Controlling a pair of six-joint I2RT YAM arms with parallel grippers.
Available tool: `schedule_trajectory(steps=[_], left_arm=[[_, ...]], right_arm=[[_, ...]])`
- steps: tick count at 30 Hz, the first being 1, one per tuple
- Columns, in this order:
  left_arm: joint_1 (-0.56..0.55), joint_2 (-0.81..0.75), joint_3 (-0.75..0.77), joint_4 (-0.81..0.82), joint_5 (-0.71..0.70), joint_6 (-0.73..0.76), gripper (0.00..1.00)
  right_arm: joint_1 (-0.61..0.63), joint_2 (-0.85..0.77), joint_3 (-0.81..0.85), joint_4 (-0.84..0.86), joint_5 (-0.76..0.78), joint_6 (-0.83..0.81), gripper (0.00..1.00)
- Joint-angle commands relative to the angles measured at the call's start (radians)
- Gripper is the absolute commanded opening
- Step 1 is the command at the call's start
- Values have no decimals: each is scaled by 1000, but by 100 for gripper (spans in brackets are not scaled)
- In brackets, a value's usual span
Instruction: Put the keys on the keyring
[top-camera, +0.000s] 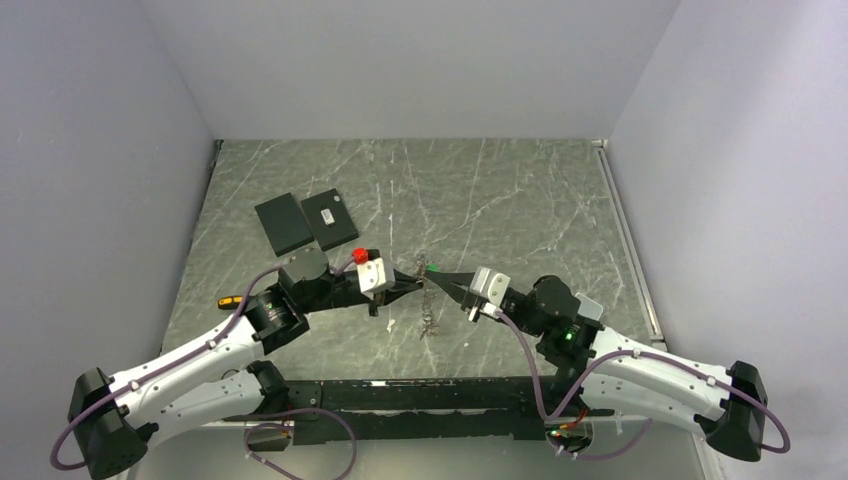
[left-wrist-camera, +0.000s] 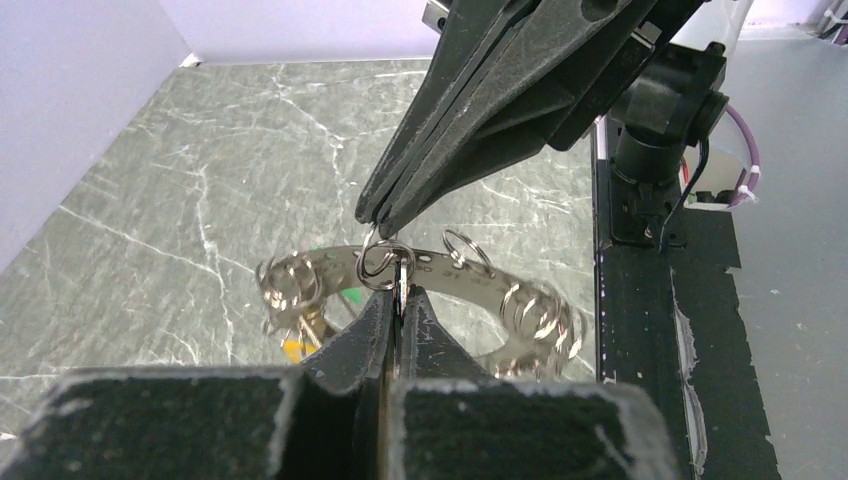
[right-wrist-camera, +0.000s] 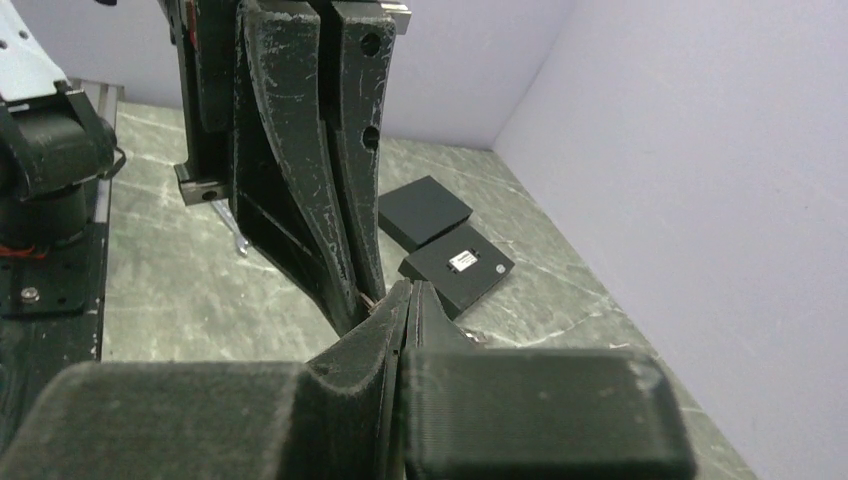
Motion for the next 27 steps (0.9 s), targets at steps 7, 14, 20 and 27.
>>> schedule_trajectory(steps=[7, 14, 20, 27], left_arm=[[-2, -55, 6, -74, -35, -19, 14], [-4, -107, -74, -61, -56, -82, 35], [-5, -163, -48, -143, -65, -61, 36], [-4, -154, 156, -434, -137, 155, 52]], right_arm=[[-15, 6, -9, 265, -16, 12, 0], [-30, 15, -23, 291, -40, 30, 0], [-32, 26, -11, 246, -84, 18, 0], [-40, 7, 6, 109, -223, -13, 0]])
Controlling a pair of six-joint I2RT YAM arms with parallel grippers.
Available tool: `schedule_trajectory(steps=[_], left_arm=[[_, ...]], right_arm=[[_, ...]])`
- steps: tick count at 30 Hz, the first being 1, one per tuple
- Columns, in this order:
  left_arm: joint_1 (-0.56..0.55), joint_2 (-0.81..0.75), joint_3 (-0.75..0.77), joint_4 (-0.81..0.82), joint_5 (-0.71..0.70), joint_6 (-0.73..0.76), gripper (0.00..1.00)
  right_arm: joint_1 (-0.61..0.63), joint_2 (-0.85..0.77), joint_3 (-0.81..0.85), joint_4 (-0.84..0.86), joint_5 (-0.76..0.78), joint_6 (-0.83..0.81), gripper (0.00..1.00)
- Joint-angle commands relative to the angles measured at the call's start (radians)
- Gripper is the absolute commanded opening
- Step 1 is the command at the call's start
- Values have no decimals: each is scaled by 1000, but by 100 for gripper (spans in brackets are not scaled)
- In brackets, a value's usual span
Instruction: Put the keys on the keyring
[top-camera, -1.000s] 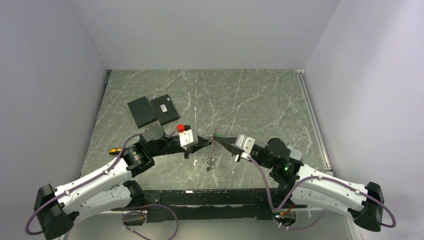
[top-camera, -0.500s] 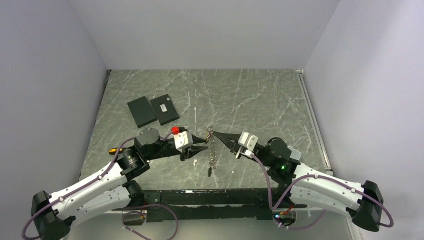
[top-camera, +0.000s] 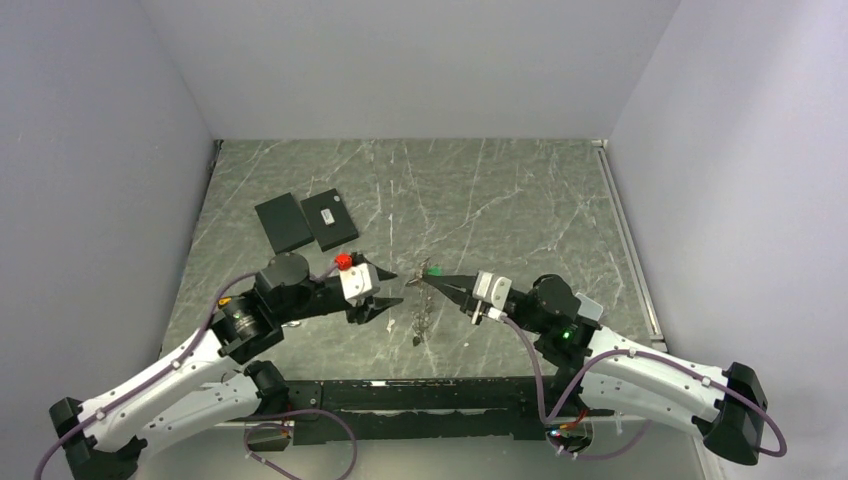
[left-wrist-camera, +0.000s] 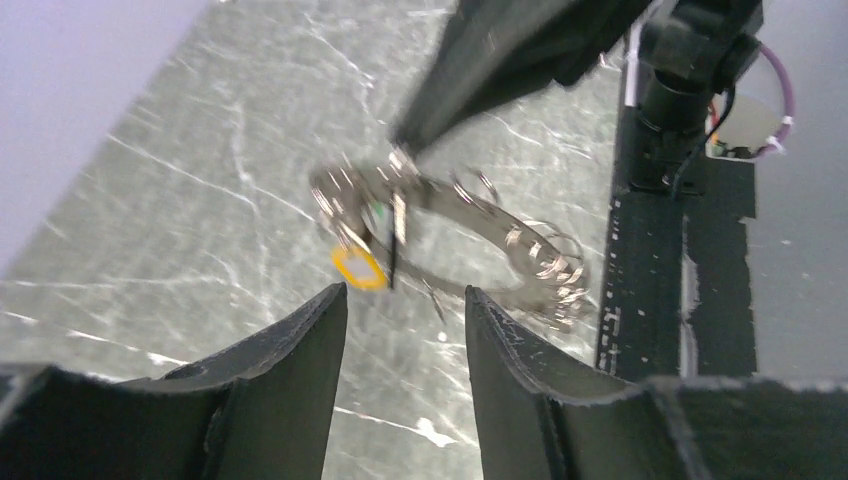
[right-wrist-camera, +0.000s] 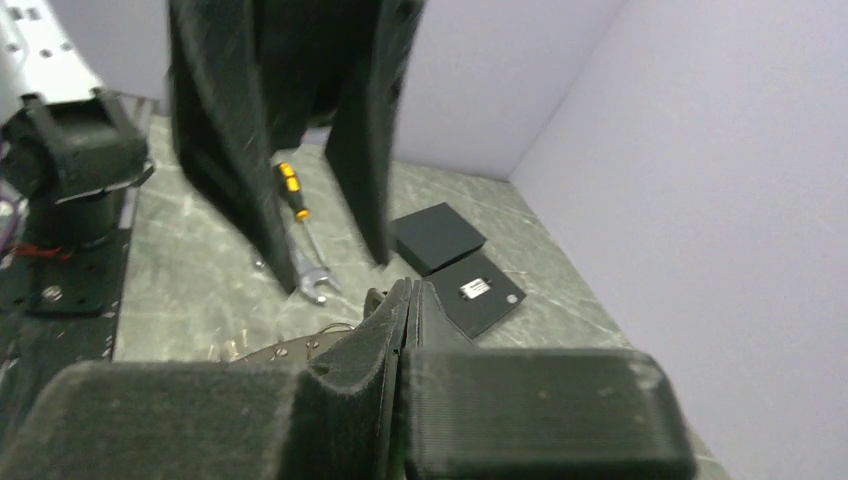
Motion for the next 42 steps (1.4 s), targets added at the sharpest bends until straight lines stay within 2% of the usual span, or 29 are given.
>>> schedule_trajectory(steps=[1, 5, 9, 16, 22, 34, 39, 42], left_arm=[[-4, 16, 155, -164, -42, 161, 52], [-2, 58, 233, -236, 12, 249, 49], [-3, 90, 274, -280, 89, 299, 47], [-3, 112, 241, -215, 225, 297, 44], [-2, 135, 224, -160, 280, 291, 42], [-2, 194, 230, -149, 311, 307, 23], [-2, 195, 225, -145, 321, 310, 0], [-2, 195, 230, -153, 325, 314, 0]], right_arm=[[-11, -24, 37, -25, -139, -19, 0], [-32, -22, 70, -86, -253, -20, 0], [-40, -25, 88, -97, -286, -20, 0], [-42, -30, 109, -103, -325, -13, 0], [-42, -27, 116, -117, -343, -15, 0], [-42, -31, 126, -132, -367, -13, 0], [-42, -31, 123, -125, -373, -8, 0], [-41, -29, 123, -132, -372, -8, 0]])
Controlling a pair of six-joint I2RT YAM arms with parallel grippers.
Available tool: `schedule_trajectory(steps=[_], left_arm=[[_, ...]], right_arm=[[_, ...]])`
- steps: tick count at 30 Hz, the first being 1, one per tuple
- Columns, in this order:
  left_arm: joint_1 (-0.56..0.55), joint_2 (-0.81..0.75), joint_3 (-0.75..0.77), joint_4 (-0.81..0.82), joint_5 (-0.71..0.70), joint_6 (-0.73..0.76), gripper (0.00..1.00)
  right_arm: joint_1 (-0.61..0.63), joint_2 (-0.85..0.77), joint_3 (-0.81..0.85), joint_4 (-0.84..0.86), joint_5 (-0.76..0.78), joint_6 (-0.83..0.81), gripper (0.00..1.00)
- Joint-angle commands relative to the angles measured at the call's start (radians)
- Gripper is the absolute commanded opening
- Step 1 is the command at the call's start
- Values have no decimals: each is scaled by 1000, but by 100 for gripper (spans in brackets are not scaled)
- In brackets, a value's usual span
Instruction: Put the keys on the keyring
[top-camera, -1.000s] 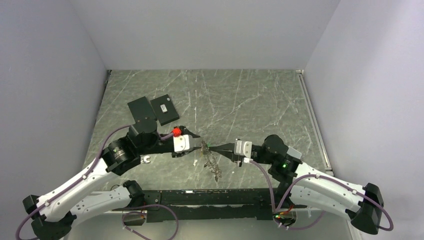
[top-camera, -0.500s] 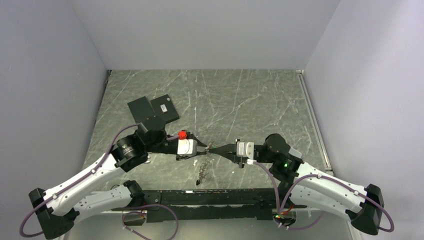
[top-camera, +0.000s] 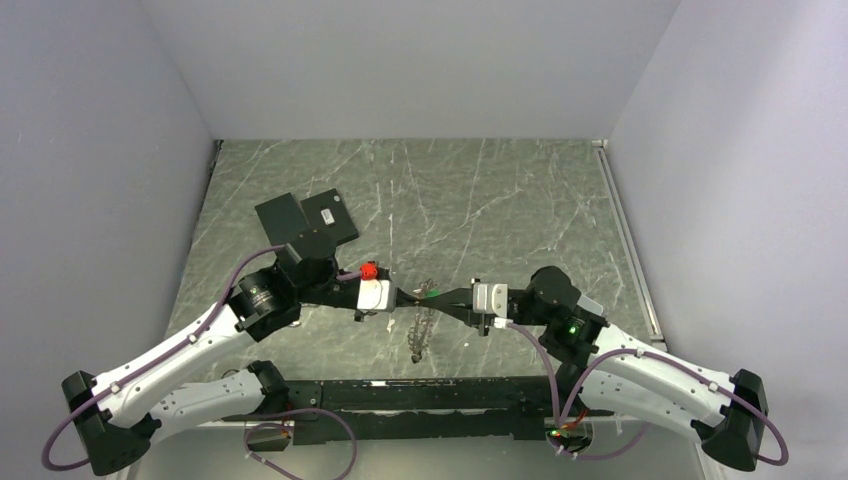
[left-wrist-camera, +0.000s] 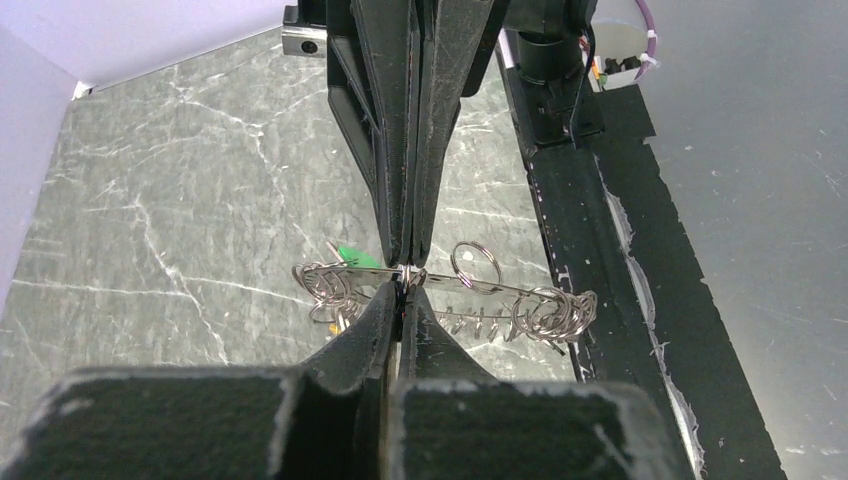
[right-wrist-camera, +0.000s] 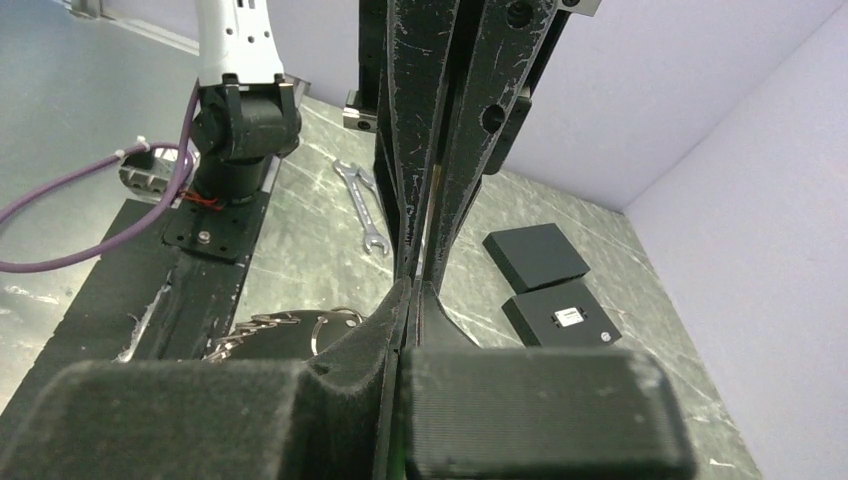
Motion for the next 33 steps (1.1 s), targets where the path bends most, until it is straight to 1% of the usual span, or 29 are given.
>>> schedule_trajectory(steps=[1, 7, 8, 9, 12, 15, 19, 21, 24, 26, 28, 33], left_arm=[[-2, 3, 6, 34, 29, 14, 0], [-2, 20, 61, -65, 10, 37, 0], [-2, 23, 70, -80, 4, 40, 0], [-3, 24, 77, -92, -5, 41, 0], [-2, 28, 86, -114, -18, 44, 0], [-2, 37, 96, -139, -28, 54, 0], [-2, 55, 108, -168, -46, 58, 0], [-3, 66, 114, -175, -56, 59, 0], [-3, 86, 127, -188, -65, 62, 0], [-3, 100, 128, -195, -80, 64, 0], [-3, 112, 118, -192, -93, 62, 0], [-2, 136, 63, -135, -93, 47, 0]], right_arm=[[1, -18, 57, 67, -36, -1, 0], [2, -2, 90, -35, 10, -20, 0], [2, 4, 99, -59, 22, -24, 3], [3, 8, 106, -80, 30, -27, 14], [2, 19, 125, -135, 39, -34, 25], [3, 19, 142, -183, 53, -38, 31], [3, 33, 182, -279, 75, -55, 33], [2, 60, 214, -336, 80, -54, 36], [4, 108, 269, -456, 91, -47, 40], [5, 137, 295, -520, 99, -37, 40], [5, 159, 295, -546, 113, -24, 40], [6, 171, 243, -521, 113, 16, 39]])
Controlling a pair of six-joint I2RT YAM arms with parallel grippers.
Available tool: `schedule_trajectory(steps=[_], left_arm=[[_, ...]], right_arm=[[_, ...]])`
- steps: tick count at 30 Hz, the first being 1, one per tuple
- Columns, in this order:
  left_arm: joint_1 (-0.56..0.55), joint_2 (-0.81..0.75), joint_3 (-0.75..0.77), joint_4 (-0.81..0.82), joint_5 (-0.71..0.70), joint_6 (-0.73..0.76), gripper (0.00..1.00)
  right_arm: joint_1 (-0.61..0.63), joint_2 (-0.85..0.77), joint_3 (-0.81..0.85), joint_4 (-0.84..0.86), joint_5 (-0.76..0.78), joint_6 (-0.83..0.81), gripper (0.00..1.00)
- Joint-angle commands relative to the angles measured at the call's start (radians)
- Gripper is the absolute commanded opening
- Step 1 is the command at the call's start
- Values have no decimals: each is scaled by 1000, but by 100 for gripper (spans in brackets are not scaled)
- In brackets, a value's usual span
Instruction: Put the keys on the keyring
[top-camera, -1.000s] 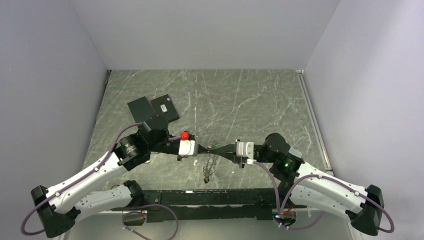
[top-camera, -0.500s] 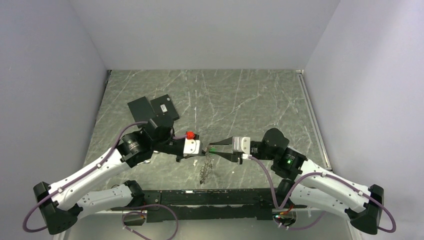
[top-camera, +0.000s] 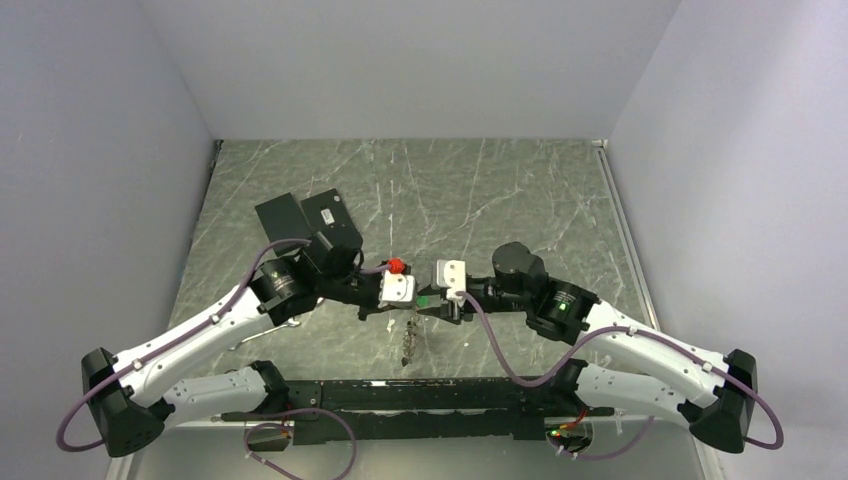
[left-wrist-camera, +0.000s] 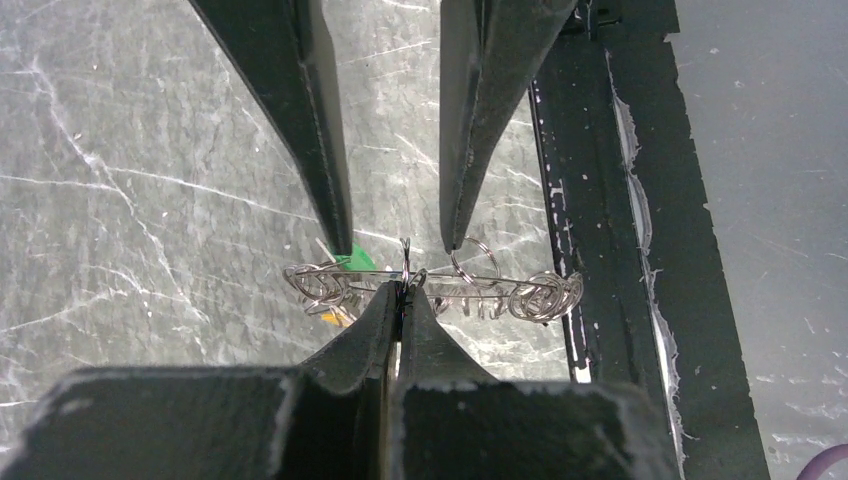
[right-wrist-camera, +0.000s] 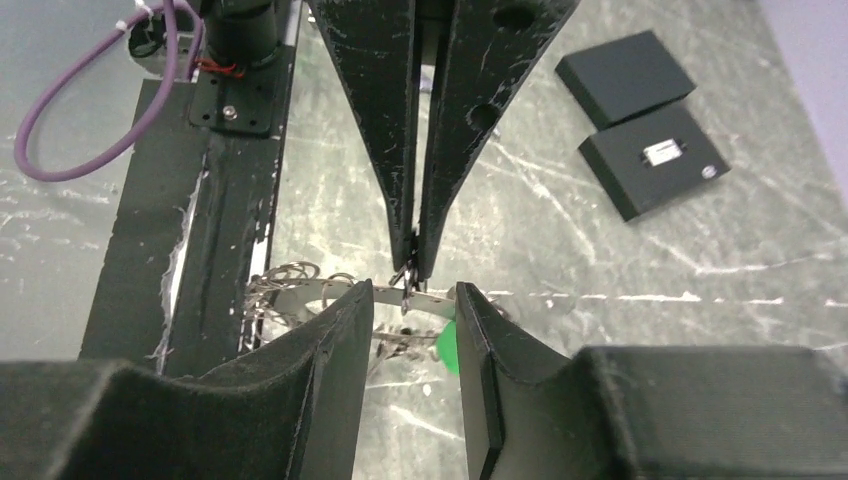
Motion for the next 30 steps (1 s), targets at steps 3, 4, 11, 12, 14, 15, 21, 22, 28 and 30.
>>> schedule_trajectory(steps=[3, 4, 11, 12, 14, 15, 21, 22, 28, 30], left_arm=[[-3, 16, -38, 103, -2, -5, 0], [-3, 19, -46, 110, 1, -4, 0], [-2, 68, -57, 124, 63, 23, 0], [-3, 71, -57, 129, 64, 22, 0], [-2, 72, -59, 137, 64, 20, 0], [-2, 72, -60, 139, 64, 20, 0], [-2, 67, -64, 149, 83, 15, 0], [-3, 68, -64, 149, 86, 15, 0], [-3, 46, -81, 177, 93, -6, 0], [-3, 38, -84, 181, 90, -12, 0]], right_arm=[[5, -2, -39, -17, 16, 35, 36], [5, 1, -44, -19, 18, 31, 35], [5, 28, -52, -13, 26, 15, 32], [5, 31, -54, -10, 26, 14, 31], [5, 42, -53, -16, 23, 9, 30], [5, 47, -52, -19, 23, 6, 30], [5, 65, -66, 5, 33, 5, 25], [4, 66, -68, 13, 39, 7, 24], [6, 87, -67, 18, 26, 6, 25], [6, 86, -73, 23, 19, 8, 24]])
